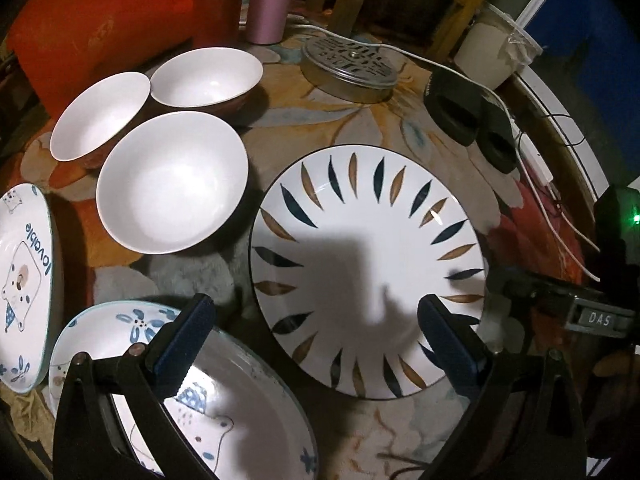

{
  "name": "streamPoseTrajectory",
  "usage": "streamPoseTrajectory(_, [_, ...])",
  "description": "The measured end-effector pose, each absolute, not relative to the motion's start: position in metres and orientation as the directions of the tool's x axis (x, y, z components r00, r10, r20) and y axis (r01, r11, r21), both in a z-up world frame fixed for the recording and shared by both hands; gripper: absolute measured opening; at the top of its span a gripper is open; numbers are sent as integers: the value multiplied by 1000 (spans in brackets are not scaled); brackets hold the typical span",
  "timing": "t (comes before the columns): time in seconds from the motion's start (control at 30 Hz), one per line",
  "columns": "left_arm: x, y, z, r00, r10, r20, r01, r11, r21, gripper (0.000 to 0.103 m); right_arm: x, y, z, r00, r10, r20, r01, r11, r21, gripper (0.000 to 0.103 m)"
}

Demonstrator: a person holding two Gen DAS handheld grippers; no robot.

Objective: Organize plates and bowls
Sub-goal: 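Reach the left gripper to the leaf-pattern plate and grasp its rim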

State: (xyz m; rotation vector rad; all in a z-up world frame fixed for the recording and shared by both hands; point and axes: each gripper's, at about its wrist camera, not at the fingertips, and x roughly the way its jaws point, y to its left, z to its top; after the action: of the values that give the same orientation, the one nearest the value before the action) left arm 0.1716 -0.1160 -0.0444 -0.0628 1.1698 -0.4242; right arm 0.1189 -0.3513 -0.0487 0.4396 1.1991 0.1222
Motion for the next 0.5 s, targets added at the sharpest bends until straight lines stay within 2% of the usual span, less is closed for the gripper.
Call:
streamPoseTrajectory(0.03, [172,-115,-46,323,-353,-878,290,920,-263,95,122,-351,-50,367,324,-872,135,909,395,90])
streamPoseTrajectory(0.07, [174,-115,-49,327,-349,-878,285,922,-260,88,123,-350,-52,368,329,-870,132,907,399,88])
streamPoseTrajectory(0.17, [178,-113,-53,326,-357,-875,269,923,-276,82,128,-348,-56,360,338,-870,125,906,403,82])
streamPoseTrajectory(0.23, [182,-114,-55,326,-360,-874,275,921,-277,61,131,-349,-59,356,341,-870,126,905,406,80])
streamPoseTrajectory(0.27, [184,-114,-57,326,-339,-882,271,928,-256,57,133,-350,-60,357,341,-870,129,904,407,78])
streamPoseTrajectory(0.4, [191,-111,-67,294,-322,-900,250,934,-253,43,140,-352,-64,354,335,-873,134,906,402,69])
streamPoseTrajectory(0.5, [194,-111,-70,294,-301,-907,238,942,-235,43,144,-352,-66,352,335,-874,129,907,400,65])
